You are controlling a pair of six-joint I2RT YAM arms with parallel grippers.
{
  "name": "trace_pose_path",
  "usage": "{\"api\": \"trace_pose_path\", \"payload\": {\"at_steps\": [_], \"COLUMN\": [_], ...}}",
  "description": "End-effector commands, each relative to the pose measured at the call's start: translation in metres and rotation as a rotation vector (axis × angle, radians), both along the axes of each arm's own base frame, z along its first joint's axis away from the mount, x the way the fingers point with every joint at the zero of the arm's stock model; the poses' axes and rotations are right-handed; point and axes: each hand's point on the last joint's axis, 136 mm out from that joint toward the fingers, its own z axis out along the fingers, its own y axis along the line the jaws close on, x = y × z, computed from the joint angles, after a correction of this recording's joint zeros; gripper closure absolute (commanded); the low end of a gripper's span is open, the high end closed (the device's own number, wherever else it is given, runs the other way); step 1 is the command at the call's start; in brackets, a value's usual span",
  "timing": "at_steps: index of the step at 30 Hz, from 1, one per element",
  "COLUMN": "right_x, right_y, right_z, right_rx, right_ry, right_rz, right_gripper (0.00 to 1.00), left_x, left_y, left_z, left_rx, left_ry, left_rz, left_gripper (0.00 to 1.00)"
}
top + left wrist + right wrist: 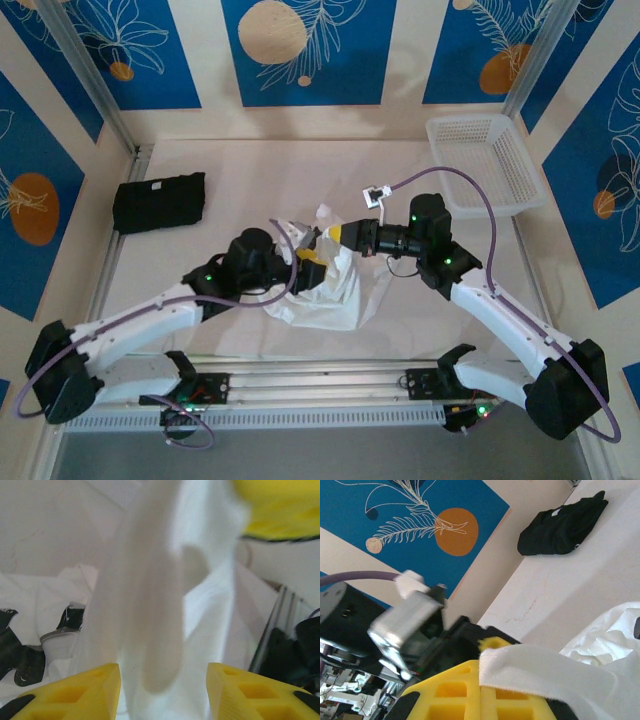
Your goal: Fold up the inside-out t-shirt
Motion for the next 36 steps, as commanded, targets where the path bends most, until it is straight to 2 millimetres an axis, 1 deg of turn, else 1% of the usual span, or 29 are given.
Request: {"api": "trace_pose_path", "payload": {"at_steps": [1, 2, 4, 5, 6, 8, 10, 12, 14, 16, 20, 23, 27, 31, 34, 36], "right_x": [-0.001, 0.000, 0.002, 0.004, 0.006, 0.011, 0.016, 0.018, 0.020, 0.016, -0.001, -0.014, -0.030, -0.043, -0.047, -0.046], "right_y": [-0.001, -0.003, -0.008, -0.012, -0.014, -0.020, -0.023, -0.024, -0.024, -0.023, -0.021, -0.021, -0.025, -0.024, -0.018, -0.014], "right_z": [0.020, 0.019, 0.018, 0.016, 0.014, 0.010, 0.005, 0.001, -0.002, -0.002, 0.000, -0.001, -0.008, -0.011, -0.012, -0.013], "right_rx": [0.029, 0.020, 0.001, -0.009, -0.018, -0.050, -0.093, -0.134, -0.163, -0.163, -0.146, -0.123, -0.105, -0.083, -0.074, -0.085], "right_ry": [-0.021, -0.016, -0.005, 0.005, 0.016, 0.032, 0.033, 0.020, 0.001, -0.019, -0.074, -0.112, -0.192, -0.294, -0.356, -0.383], "right_rz": [-0.003, -0.010, -0.029, -0.039, -0.049, -0.067, -0.075, -0.066, -0.045, -0.006, 0.079, 0.127, 0.148, 0.167, 0.180, 0.172], "right_gripper": [1.00, 1.00, 1.00, 1.00, 1.00, 1.00, 0.96, 0.91, 0.85, 0.80, 0.72, 0.68, 0.64, 0.62, 0.61, 0.61], "left_x": [0.017, 0.018, 0.016, 0.012, 0.007, -0.014, -0.028, -0.034, -0.036, -0.036, -0.040, -0.037, -0.033, -0.030, -0.029, -0.029], "left_y": [-0.011, -0.013, -0.016, -0.017, -0.017, -0.018, -0.014, -0.009, -0.003, 0.001, 0.006, 0.009, 0.008, 0.008, 0.008, 0.008], "left_z": [0.014, 0.016, 0.019, 0.022, 0.026, 0.037, 0.048, 0.055, 0.063, 0.069, 0.076, 0.081, 0.080, 0.078, 0.077, 0.077], "left_rx": [0.007, 0.004, -0.012, -0.032, -0.058, -0.134, -0.202, -0.255, -0.313, -0.356, -0.412, -0.444, -0.445, -0.437, -0.434, -0.435], "left_ry": [-0.082, -0.090, -0.094, -0.093, -0.093, -0.087, -0.105, -0.124, -0.125, -0.128, -0.144, -0.143, -0.120, -0.105, -0.097, -0.094], "left_rz": [0.021, 0.007, -0.028, -0.059, -0.098, -0.229, -0.315, -0.356, -0.386, -0.413, -0.486, -0.493, -0.490, -0.471, -0.463, -0.463], "left_gripper": [0.67, 0.79, 0.98, 1.00, 1.00, 1.00, 1.00, 1.00, 1.00, 1.00, 1.00, 1.00, 1.00, 1.00, 1.00, 1.00]}}
